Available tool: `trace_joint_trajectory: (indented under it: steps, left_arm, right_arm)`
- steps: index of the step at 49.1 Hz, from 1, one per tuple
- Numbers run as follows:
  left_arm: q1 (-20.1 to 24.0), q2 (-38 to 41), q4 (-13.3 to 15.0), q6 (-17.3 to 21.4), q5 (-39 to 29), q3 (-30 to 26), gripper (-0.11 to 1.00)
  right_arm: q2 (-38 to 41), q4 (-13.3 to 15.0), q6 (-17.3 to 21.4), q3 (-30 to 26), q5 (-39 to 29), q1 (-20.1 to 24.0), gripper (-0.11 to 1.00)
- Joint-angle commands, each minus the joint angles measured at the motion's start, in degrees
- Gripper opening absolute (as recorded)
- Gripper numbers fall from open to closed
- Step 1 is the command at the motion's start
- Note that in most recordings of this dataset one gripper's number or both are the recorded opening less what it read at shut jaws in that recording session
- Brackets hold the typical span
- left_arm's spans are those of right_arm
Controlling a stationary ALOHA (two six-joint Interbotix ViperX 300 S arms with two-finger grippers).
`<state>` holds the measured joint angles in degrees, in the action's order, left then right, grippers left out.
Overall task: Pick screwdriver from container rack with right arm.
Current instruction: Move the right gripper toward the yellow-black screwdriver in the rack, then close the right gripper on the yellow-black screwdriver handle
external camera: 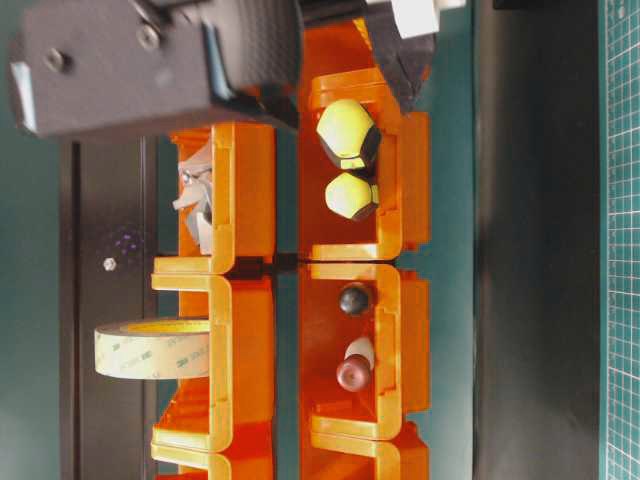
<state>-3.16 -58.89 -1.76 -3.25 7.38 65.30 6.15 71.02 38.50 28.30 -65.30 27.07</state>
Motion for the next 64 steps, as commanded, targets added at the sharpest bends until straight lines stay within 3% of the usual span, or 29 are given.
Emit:
trace_joint_trajectory:
  steps: [1, 30, 39, 46, 64]
  left_arm:
    - [-0.2, 0.6, -0.2, -0.2, 0.3, -1.6, 0.01]
    - [-0.1, 0.6, -0.2, -0.3, 0.3, -1.7, 0.01]
    - [0.1, -0.1, -0.2, -0.2, 0.2, -1.8, 0.01]
    - [0.2, -1.3, -0.2, -0.2, -0.6, -2.0, 0.01]
    - [0.2, -3.3, -0.2, -0.3, -3.9, -2.5, 0.01]
  right_arm:
    - [-0.5, 0.8, 0.2, -1.7, 0.8, -0.9, 0.84]
    - [0.9, 0.4, 0.8, -3.5, 1.9, -3.3, 0.78]
    - [0.9, -0.2, 2.5, -3.6, -0.3, -3.2, 0.65]
    - [1.0, -0.2, 2.9, -4.2, -1.5, -2.5, 0.4]
    - [1.8, -0.1, 2.5, -8.1, -7.3, -1.1, 0.4]
